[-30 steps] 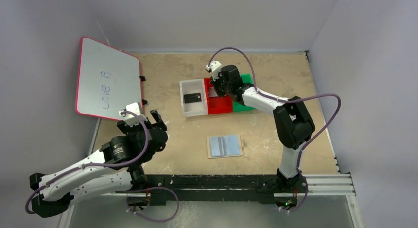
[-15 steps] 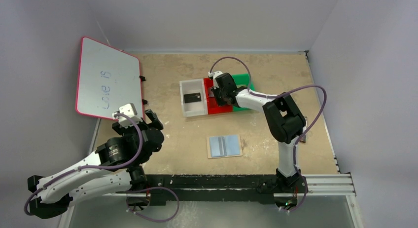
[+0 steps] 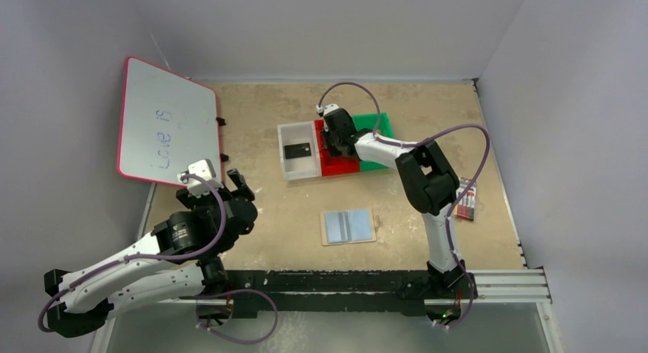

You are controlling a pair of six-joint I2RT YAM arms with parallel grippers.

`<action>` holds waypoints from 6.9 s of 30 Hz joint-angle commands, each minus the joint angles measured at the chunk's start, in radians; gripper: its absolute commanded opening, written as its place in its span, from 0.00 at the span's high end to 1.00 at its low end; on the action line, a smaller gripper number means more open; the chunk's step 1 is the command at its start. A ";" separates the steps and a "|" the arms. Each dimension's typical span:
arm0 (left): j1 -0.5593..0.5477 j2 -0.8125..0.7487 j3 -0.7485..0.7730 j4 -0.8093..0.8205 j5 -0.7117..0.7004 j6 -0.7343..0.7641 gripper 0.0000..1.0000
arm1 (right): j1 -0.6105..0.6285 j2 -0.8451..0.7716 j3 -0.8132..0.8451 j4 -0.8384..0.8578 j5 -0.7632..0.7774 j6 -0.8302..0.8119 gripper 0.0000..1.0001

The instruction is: Take the credit cards out of the card holder

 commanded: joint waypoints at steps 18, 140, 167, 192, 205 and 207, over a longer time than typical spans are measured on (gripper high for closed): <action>0.000 0.031 0.038 -0.004 -0.035 -0.016 0.08 | 0.005 -0.012 0.044 0.039 -0.014 0.056 1.00; -0.001 0.150 -0.296 0.657 0.593 -0.113 0.28 | 0.335 -0.742 -0.985 0.440 -0.113 0.922 0.64; 0.001 0.688 -0.303 1.079 0.853 -0.034 0.52 | 0.193 -0.557 -1.181 0.803 -0.314 1.023 0.81; -0.019 0.685 -0.387 1.067 0.870 -0.087 0.91 | 0.163 -0.646 -1.222 0.929 -0.351 1.063 1.00; -0.019 0.666 -0.368 1.014 0.848 -0.064 0.98 | 0.147 -0.707 -1.243 0.803 -0.297 1.043 1.00; -0.019 0.659 -0.364 1.009 0.850 -0.060 0.97 | 0.147 -0.706 -1.245 0.807 -0.301 1.036 1.00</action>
